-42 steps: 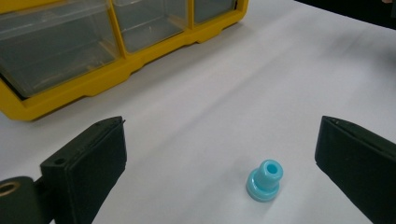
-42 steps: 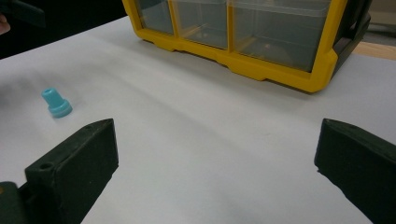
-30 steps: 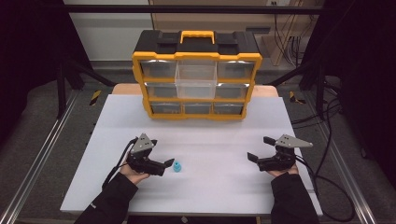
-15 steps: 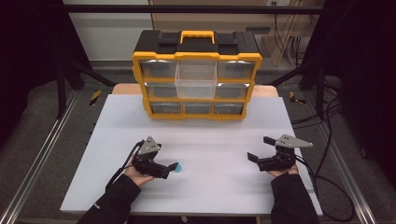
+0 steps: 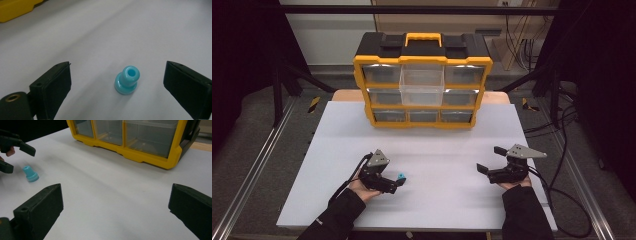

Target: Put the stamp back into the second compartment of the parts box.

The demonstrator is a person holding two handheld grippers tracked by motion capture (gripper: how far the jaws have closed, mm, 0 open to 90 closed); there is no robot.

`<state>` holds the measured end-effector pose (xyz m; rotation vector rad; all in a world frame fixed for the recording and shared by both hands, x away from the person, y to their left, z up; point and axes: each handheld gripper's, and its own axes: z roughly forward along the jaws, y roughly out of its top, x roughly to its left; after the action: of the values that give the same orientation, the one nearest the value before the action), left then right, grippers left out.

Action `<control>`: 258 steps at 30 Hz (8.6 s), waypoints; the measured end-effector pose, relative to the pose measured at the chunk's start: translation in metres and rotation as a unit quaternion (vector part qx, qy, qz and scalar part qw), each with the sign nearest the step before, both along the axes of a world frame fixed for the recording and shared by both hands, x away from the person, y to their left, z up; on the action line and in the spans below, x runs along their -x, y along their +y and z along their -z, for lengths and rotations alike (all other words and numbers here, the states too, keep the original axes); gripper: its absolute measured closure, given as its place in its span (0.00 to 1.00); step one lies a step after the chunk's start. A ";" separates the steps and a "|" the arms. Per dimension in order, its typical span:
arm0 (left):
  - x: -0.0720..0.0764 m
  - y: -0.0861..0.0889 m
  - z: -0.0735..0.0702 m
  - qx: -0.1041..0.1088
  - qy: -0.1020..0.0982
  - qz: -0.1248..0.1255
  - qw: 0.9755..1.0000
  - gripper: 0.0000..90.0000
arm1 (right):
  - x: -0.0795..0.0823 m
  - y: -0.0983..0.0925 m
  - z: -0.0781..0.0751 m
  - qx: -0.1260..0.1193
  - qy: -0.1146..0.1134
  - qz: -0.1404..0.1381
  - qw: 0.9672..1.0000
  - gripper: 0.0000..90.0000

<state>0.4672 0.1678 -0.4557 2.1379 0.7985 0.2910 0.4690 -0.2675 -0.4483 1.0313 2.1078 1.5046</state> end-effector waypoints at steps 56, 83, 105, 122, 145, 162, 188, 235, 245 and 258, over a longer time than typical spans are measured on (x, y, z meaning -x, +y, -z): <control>0.000 -0.005 0.006 -0.006 0.033 0.021 0.999 0.80 | 0.000 -0.001 -0.001 -0.001 -0.002 0.000 1.000 0.00; -0.002 0.002 -0.002 0.006 0.026 0.019 0.999 0.81 | 0.000 0.000 -0.001 0.000 -0.002 -0.001 1.000 0.00; -0.003 0.010 -0.018 0.016 0.009 0.007 1.000 0.81 | 0.000 0.000 0.000 0.001 -0.001 -0.002 1.000 0.00; -0.003 0.011 -0.029 0.018 -0.001 0.003 1.000 0.81 | 0.000 0.000 0.000 0.002 -0.002 -0.001 1.000 0.00; -0.004 0.015 -0.054 0.026 -0.021 0.002 0.999 0.81 | 0.000 0.000 0.000 0.003 0.000 0.000 1.000 0.00; -0.004 0.022 -0.069 0.031 -0.034 0.001 0.999 0.81 | 0.000 0.000 0.000 0.003 -0.001 -0.001 1.000 0.00; -0.009 0.029 -0.103 0.050 -0.056 0.009 0.997 0.81 | 0.000 0.000 0.000 0.004 0.000 0.000 1.000 0.00; -0.013 0.018 -0.185 0.045 -0.107 0.027 0.993 0.81 | 0.001 -0.001 -0.001 0.003 -0.002 0.000 1.000 0.00; -0.013 0.018 -0.202 0.047 -0.116 0.027 0.992 0.81 | 0.001 -0.001 -0.001 0.002 -0.001 -0.001 1.000 0.00; -0.009 0.012 -0.223 0.045 -0.136 0.032 0.989 0.81 | 0.001 -0.001 -0.001 0.003 -0.001 -0.001 1.000 0.00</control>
<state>0.4765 0.1796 -0.2322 1.9809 0.5723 0.4919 0.4681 -0.2687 -0.4472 1.0276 2.1108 1.4991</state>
